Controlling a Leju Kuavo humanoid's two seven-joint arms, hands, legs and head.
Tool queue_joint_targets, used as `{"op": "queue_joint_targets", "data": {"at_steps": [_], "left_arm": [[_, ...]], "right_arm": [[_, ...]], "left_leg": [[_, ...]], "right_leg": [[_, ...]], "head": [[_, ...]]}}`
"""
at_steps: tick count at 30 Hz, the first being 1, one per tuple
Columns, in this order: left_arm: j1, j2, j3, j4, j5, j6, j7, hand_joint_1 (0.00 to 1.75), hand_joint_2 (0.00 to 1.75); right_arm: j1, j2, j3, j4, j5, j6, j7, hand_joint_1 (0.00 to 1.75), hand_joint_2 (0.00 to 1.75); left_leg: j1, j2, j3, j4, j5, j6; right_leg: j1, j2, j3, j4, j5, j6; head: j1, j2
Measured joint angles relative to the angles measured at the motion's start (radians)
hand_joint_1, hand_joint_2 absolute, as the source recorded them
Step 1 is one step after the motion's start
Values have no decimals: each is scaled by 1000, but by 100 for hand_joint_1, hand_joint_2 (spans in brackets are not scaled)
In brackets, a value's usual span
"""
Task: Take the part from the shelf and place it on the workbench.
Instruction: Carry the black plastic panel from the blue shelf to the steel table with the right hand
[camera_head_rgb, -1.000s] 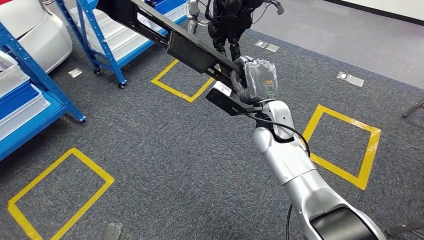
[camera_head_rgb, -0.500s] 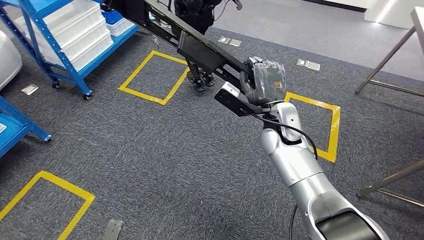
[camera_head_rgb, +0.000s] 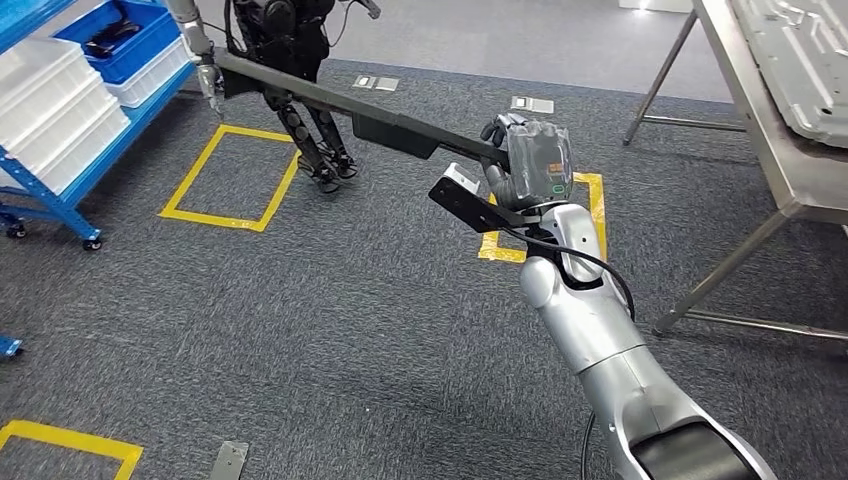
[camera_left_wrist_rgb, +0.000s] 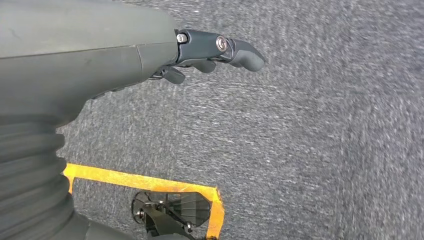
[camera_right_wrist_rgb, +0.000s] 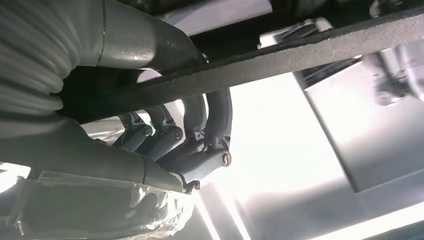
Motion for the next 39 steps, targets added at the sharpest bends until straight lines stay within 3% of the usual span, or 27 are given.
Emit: {"op": "queue_joint_targets", "data": {"at_steps": [1, 3, 5, 7, 9, 11, 13, 14, 15, 17, 18, 20, 22, 23, 25, 27, 28, 29, 30, 31, 33, 35, 37, 38, 39], "left_arm": [[0, 0, 0, 0, 0, 0, 0, 0, 175], [0, 1, 0, 0, 0, 0, 0, 0, 175], [0, 2, 0, 0, -1, 0, 0, 0, 175], [-2, 1, 0, 0, -2, 0, 0, 0, 175], [-4, 0, 0, -1, -3, 0, 0, 0, 175], [-4, 0, 0, -1, -4, 0, -1, 0, 175], [-4, 0, 0, -1, -5, 0, -1, 0, 175], [-4, 0, 0, -1, -6, 0, 0, 0, 175], [-4, 0, 0, -1, -7, 0, 0, 0, 175], [-4, 0, 0, -1, -10, 0, 0, 0, 175], [-4, 0, 0, -1, -12, 0, 0, 0, 175], [-5, 1, 0, -1, -14, 0, 0, 0, 175], [-7, -1, 0, -2, -16, -1, 0, 0, 175], [-9, -1, 0, -3, -17, -1, 0, 0, 175], [-10, 0, 0, -4, -18, -2, 0, 0, 175], [-8, 0, 0, -4, -19, -2, -1, 0, 175], [-6, 0, 0, -4, -20, -2, -1, 0, 175], [-5, 0, 1, -4, -20, -2, -1, 0, 175], [-5, 0, 1, -4, -20, -2, -1, 0, 175], [-5, 0, 1, -4, -20, -2, -1, 0, 175], [-4, 1, 1, -4, -20, -2, -1, 0, 175], [-2, 3, 2, -4, -20, -1, 0, 0, 175], [-2, 2, 2, -4, -18, -1, 0, 0, 175], [-3, 2, 3, -4, -18, -1, -1, 0, 175], [-3, 1, 4, -4, -17, -1, -2, 0, 175]], "right_arm": [[1, 0, 0, 0, 0, 0, 0, 175, 175], [0, 0, -1, 0, 0, 0, 0, 175, 175], [0, 1, -1, -1, 0, 0, 0, 175, 175], [2, -2, -2, -1, 0, 1, 0, 175, 175], [2, -7, -4, -2, 0, 1, -1, 175, 175], [1, -9, -5, -4, 0, 1, -2, 175, 175], [4, -10, -5, -5, 2, 1, -2, 175, 175], [7, -11, -5, -5, 3, 2, -2, 175, 175], [9, -13, -5, -5, 6, 3, -2, 175, 175], [10, -16, -5, -6, 10, 5, -1, 175, 175], [8, -15, -5, -7, 11, 5, -1, 175, 175], [5, -12, -6, -10, 12, 5, -1, 175, 175], [4, -12, -8, -12, 15, 6, 0, 175, 175], [2, -14, -9, -12, 19, 6, 2, 175, 175], [-4, -16, -10, -13, 28, 6, 8, 175, 175], [-8, -15, -10, -12, 34, 6, 10, 175, 175], [-8, -15, -10, -10, 37, 6, 12, 175, 175], [-8, -17, -10, -7, 39, 6, 13, 175, 175], [-7, -19, -11, -5, 40, 6, 13, 175, 175], [-7, -23, -11, -4, 42, 6, 14, 175, 175], [-8, -27, -12, -2, 44, 6, 14, 175, 175], [-9, -31, -12, 1, 45, 5, 14, 175, 175], [-8, -37, -14, 4, 46, 5, 14, 175, 175], [-9, -41, -16, 6, 46, 5, 14, 175, 175], [-11, -45, -17, 8, 47, 6, 14, 175, 175]], "left_leg": [[1, -9, 25, -57, 39, 3], [6, -60, 83, -187, 101, 10], [6, -93, 105, -244, 115, 16], [3, -73, 106, -254, 119, 26], [3, -46, 112, -272, 132, 41], [-1, -17, 115, -283, 139, 52], [-5, 14, 112, -283, 140, 54], [-6, 29, 111, -283, 140, 54], [-7, 44, 110, -283, 140, 53], [-8, 71, 111, -282, 139, 49], [-11, 83, 110, -280, 136, 43], [-17, 106, 112, -277, 132, 29], [-15, 128, 118, -277, 127, 16], [-9, 120, 119, -269, 117, 10], [0, 68, 95, -195, 62, 1], [3, 13, 36, -52, -17, -2], [3, 4, 10, 8, -41, -3], [3, 0, -3, 37, -45, -2], [3, -2, 1, 25, -26, -1], [4, -8, 23, -25, 11, 1], [8, -51, 79, -163, 91, 9], [9, -79, 108, -239, 117, 16], [8, -59, 115, -257, 113, 24], [9, -46, 118, -266, 118, 31], [9, -34, 122, -275, 124, 38]], "right_leg": [[0, 15, 0, 3, 0, 0], [2, 43, -4, 9, 1, 2], [1, 66, -15, 11, 6, 12], [0, 86, -28, 7, 16, 26], [3, 47, -49, 31, 4, 31], [3, -19, -104, 137, -44, 26], [-3, -42, -167, 270, -92, 27], [-7, -46, -179, 298, -99, 33], [-10, -50, -166, 281, -90, 43], [-14, -84, -85, 147, -51, 60], [-10, -109, -42, 78, -34, 62], [-2, -134, -3, 10, -17, 54], [0, -109, -3, 4, -13, 39], [-4, -96, 0, -1, -12, 31], [-12, -73, 8, -10, -8, 7], [-9, -48, 9, -11, -5, -7], [-7, -33, 10, -10, -5, -7], [-5, -17, 11, -8, -5, -7], [-3, -1, 12, -7, -5, -7], [-3, 14, 14, -4, -5, -6], [-1, 43, 13, 2, -7, -3], [1, 69, 3, 6, -6, 6], [2, 89, -9, 4, 1, 19], [4, 78, -18, 8, 0, 23], [7, 52, -31, 27, -10, 24]], "head": [[0, 0], [1, 0], [1, 0], [0, 0], [3, 0], [6, 0], [8, 0], [8, 0], [8, 0], [9, 0], [9, 0], [8, 0], [4, 0], [4, 0], [2, 0], [-1, 0], [-3, 0], [-3, 0], [-3, 0], [-3, 0], [-3, 0], [-3, 0], [-3, 0], [-2, 0], [1, 0]]}}
